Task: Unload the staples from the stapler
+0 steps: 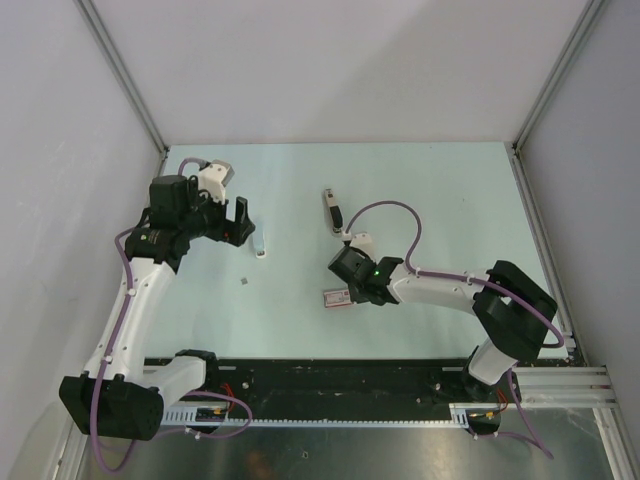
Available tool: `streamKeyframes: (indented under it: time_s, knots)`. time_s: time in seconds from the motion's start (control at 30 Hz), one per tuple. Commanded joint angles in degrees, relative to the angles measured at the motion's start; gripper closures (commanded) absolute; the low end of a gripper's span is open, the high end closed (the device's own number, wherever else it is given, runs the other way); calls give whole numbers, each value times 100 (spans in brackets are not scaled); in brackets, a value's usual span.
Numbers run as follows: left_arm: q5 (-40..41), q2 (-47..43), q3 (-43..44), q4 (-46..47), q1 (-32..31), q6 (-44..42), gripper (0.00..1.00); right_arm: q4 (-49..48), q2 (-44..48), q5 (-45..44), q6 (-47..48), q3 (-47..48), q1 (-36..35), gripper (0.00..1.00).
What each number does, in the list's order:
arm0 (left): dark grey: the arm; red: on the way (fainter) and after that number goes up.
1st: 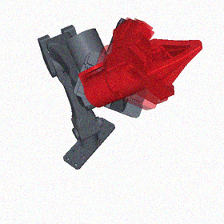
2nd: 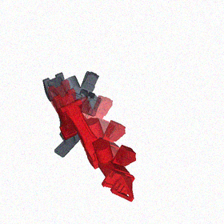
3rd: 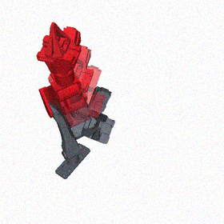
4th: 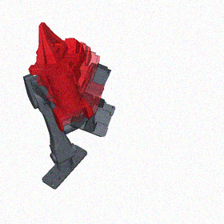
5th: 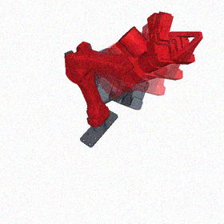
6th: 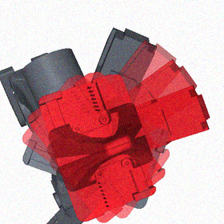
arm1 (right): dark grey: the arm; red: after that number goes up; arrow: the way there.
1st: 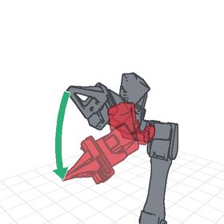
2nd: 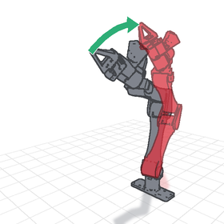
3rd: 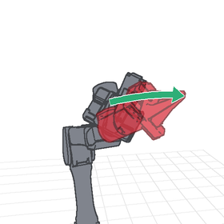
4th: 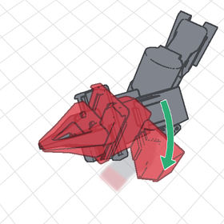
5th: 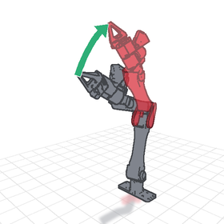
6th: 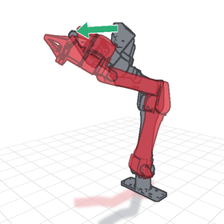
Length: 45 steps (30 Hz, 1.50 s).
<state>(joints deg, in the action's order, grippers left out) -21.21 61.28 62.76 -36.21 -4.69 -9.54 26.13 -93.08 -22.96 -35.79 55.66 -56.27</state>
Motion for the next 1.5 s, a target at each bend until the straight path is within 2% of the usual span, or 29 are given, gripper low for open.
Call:
streamKeyframes:
  time_s: [0.0, 1.47]
  knots:
    - [-177, -112, 90, 1, 16, -215, 5, -109, 80, 34, -17, -24, 40, 97]
    - [-236, -135, 63, 5, 18, -222, 5, -267, -103, 385, 46, -63, 305, 95]
